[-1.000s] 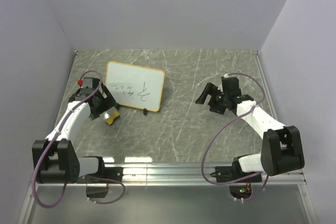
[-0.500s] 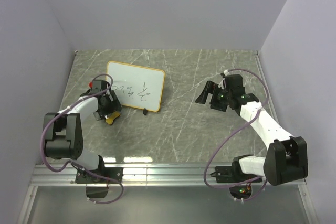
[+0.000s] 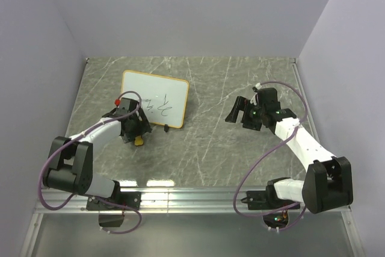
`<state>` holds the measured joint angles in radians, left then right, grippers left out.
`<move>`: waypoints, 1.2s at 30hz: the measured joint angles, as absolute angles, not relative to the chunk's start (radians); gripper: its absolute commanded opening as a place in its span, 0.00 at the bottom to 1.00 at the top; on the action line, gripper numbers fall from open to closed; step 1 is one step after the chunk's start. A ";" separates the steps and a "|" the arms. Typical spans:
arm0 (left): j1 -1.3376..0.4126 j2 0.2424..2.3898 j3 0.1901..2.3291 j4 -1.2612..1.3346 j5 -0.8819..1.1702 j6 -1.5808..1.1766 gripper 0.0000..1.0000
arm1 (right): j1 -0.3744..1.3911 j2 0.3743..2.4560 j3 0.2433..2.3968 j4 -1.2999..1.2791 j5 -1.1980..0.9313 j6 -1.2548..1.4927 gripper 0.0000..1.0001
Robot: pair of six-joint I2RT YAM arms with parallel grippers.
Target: Erase the whiteboard
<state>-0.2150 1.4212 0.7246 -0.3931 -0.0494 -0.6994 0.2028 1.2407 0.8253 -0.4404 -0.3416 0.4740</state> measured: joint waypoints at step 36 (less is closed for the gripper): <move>-0.299 1.250 0.921 -0.636 -0.076 -0.772 0.00 | 0.382 2.044 1.477 0.082 -0.808 0.755 0.99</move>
<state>-0.2985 1.2495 0.9211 -0.6361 -0.0765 -0.7719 0.3817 2.0441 1.4773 0.0818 -0.8082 0.7551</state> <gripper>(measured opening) 0.079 0.995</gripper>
